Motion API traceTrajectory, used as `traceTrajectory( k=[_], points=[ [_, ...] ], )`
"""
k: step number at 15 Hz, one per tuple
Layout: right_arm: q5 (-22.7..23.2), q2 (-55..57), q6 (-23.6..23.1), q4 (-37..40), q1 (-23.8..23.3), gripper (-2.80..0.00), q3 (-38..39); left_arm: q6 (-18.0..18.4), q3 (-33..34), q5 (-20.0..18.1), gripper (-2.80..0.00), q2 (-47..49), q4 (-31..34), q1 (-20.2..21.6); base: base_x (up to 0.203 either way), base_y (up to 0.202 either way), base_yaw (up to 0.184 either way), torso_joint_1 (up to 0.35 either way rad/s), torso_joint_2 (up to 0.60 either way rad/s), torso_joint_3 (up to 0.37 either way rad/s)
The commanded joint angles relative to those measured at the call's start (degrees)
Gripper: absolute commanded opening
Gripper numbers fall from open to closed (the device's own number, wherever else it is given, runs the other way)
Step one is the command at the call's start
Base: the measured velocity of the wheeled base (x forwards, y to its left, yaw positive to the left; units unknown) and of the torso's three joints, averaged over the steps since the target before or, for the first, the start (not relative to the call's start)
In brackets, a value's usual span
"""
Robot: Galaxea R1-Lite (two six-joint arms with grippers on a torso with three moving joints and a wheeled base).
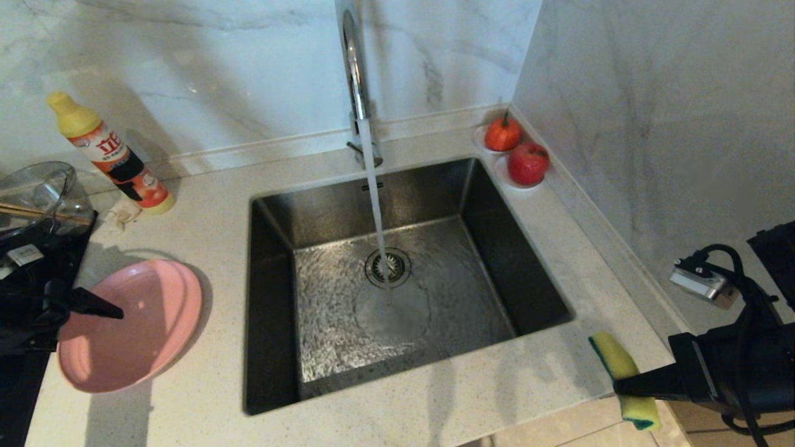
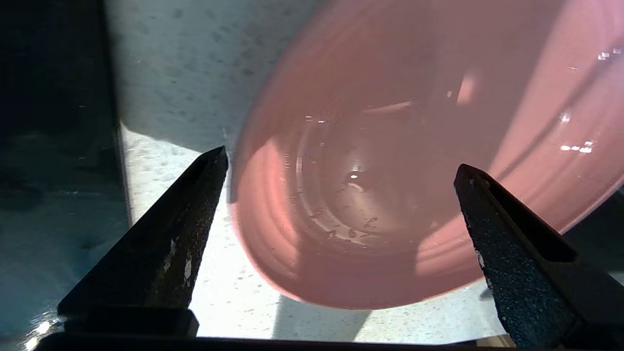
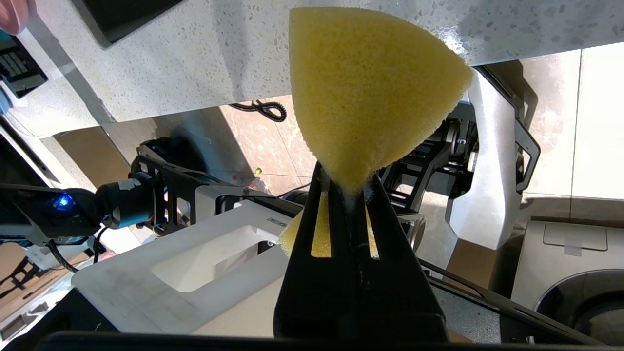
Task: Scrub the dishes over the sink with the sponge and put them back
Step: Wash the plate
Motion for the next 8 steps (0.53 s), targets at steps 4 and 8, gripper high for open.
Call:
traceTrajectory(
  k=[4, 8],
  points=[
    [0.18, -0.17, 0.15, 0.17, -0.04, -2.80, 0.06, 0.27, 0.33, -0.20, -2.80, 0.33, 0.12, 0.10, 0.000, 0.000, 0.000, 0.000, 0.00, 0.000],
    [0.18, -0.59, 0.15, 0.17, -0.02, -2.80, 0.13, 0.31, 0.33, -0.20, -2.80, 0.20, 0.21, 0.10, 0.000, 0.000, 0.000, 0.000, 0.00, 0.000]
  ],
)
